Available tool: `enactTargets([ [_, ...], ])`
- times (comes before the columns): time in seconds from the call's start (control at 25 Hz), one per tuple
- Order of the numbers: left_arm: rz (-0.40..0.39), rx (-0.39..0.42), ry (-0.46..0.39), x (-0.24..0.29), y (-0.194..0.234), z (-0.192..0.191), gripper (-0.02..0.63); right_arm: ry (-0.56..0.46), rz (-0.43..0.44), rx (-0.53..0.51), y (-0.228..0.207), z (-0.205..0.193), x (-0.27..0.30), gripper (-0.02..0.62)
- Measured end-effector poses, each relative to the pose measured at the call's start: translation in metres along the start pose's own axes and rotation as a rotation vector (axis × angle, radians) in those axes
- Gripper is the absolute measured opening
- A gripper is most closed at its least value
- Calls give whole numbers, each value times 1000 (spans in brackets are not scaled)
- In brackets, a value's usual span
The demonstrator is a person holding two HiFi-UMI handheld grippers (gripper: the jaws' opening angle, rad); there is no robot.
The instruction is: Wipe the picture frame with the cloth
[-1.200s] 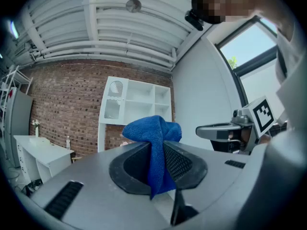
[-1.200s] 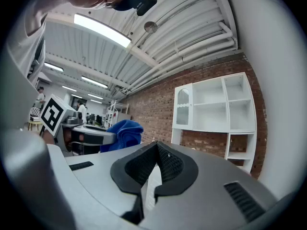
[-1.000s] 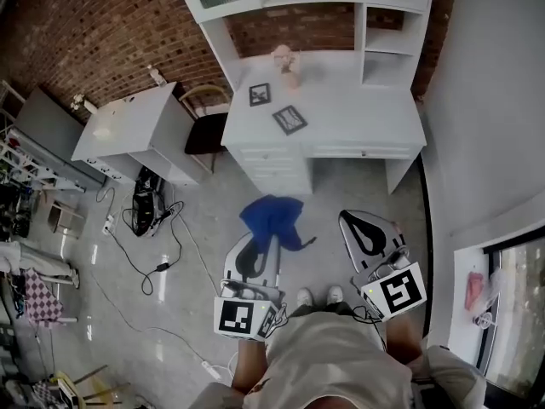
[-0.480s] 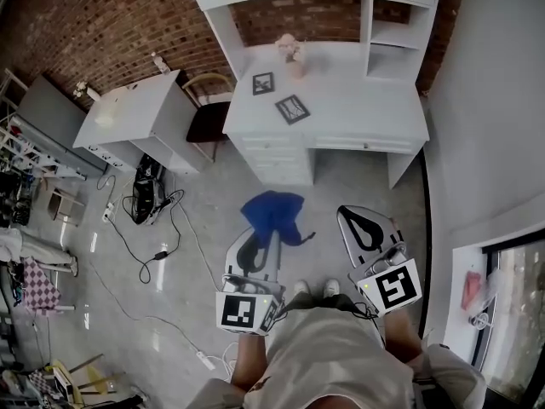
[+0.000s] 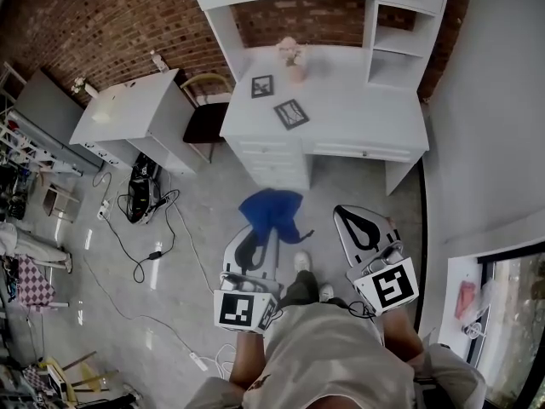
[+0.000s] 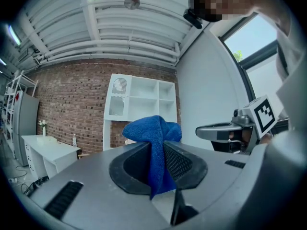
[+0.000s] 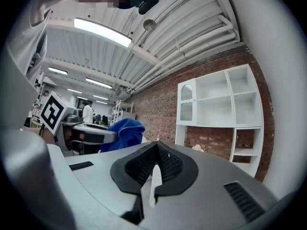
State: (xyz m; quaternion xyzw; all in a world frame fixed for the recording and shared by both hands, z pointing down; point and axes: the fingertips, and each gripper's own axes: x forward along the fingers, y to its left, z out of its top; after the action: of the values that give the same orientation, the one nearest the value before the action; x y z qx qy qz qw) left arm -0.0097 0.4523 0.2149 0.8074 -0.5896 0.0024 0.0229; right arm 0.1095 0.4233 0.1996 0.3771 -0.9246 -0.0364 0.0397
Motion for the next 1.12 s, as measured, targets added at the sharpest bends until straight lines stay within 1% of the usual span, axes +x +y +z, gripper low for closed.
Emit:
enactTargets([
  [0.24,-9,-11,-12,24,21,0,71,-8,8,-41,-15,-5,31,-3],
  [0.56,-32,-21,-2,68,57,-6,71,26,5,-45,-34,-15,80,-3],
  [0.76,-58,-22,8,98,81,-6,71,59,-27,-18,-48,-19,111,-3],
  [0.96,-84,-9,17,123,104,-11,71,80,-40,-38,-53,-24,142,-3],
  [1.12,-114,-20,18,143,123,-16,71,92,-54,-56,-56,-25,168,-3],
])
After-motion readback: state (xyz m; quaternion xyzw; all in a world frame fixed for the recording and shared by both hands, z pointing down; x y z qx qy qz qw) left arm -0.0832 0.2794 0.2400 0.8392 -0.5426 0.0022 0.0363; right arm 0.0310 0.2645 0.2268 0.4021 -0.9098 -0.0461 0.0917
